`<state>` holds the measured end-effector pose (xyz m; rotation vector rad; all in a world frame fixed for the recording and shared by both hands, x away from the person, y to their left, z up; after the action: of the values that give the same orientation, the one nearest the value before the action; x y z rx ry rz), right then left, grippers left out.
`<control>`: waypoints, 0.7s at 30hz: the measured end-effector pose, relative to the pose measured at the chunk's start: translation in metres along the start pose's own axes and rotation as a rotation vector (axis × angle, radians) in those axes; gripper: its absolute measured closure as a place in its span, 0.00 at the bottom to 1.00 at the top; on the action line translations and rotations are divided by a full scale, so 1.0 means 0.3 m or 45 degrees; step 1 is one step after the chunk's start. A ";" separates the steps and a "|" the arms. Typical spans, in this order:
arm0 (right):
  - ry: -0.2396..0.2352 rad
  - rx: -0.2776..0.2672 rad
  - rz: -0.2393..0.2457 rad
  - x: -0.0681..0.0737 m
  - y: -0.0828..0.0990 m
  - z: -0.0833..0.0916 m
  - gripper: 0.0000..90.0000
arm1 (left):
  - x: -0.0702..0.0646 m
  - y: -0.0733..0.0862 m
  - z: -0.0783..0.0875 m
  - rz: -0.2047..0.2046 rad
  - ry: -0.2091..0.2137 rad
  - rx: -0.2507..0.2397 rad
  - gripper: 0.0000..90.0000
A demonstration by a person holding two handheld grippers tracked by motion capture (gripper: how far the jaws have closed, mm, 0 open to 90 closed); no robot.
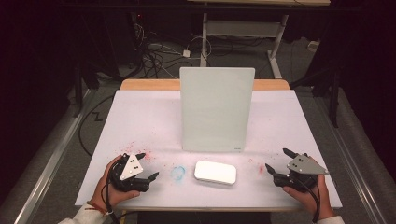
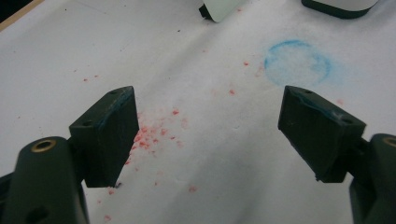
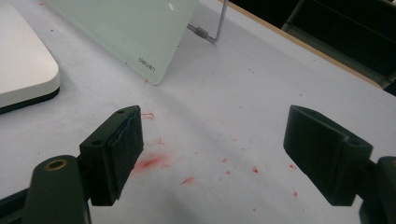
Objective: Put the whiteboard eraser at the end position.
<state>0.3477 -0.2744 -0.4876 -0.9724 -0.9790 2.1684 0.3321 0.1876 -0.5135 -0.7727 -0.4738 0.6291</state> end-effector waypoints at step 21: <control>0.018 0.017 -0.001 -0.017 0.011 -0.014 0.23 | 0.021 -0.002 -0.019 0.080 0.009 -0.001 0.22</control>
<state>0.3533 -0.2782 -0.4903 -0.9796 -0.9574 2.1618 0.3403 0.1887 -0.5156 -0.7929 -0.4450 0.6844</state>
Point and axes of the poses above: each handheld gripper's, and its own axes: z roughly backward along the jaws, y roughly out of its underside, x roughly to its left, the point moved 6 cm from there along -z, roughly forward along the jaws, and after that the axes turned 5 degrees about z, right-handed, at the moved point
